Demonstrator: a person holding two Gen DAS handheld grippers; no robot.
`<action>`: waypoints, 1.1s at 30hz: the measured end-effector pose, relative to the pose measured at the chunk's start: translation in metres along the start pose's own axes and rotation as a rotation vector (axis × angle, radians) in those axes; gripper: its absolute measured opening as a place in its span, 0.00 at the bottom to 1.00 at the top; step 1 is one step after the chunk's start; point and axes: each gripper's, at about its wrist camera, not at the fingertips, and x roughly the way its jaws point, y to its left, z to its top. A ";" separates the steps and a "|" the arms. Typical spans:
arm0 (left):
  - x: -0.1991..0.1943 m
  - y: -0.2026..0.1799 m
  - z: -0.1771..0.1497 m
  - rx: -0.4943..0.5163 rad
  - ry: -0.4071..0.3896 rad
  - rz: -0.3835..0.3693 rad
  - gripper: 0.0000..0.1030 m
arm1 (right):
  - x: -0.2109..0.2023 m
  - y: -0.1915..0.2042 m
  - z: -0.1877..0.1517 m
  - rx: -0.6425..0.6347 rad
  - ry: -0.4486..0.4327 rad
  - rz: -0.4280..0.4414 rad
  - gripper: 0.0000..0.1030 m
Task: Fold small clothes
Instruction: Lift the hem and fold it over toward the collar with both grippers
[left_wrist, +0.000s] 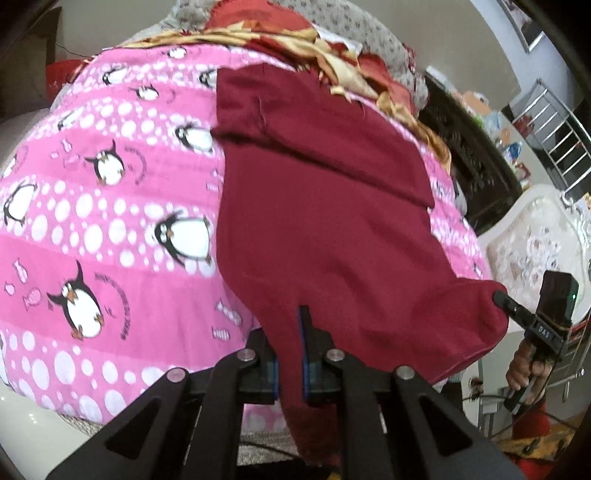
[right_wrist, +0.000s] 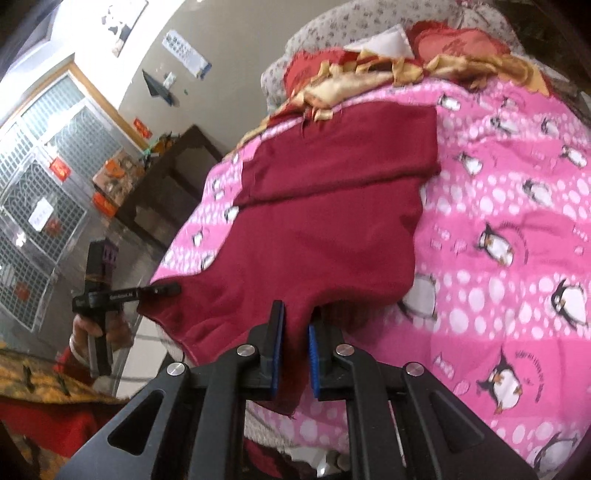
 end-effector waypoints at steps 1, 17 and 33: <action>-0.003 0.001 0.003 -0.008 -0.020 -0.002 0.07 | -0.002 0.001 0.002 -0.002 -0.017 -0.007 0.29; -0.051 -0.011 0.018 -0.064 -0.261 -0.089 0.07 | -0.044 0.011 0.026 0.075 -0.307 -0.022 0.28; -0.055 -0.032 0.071 0.003 -0.384 -0.023 0.07 | -0.043 0.009 0.069 0.043 -0.377 -0.076 0.28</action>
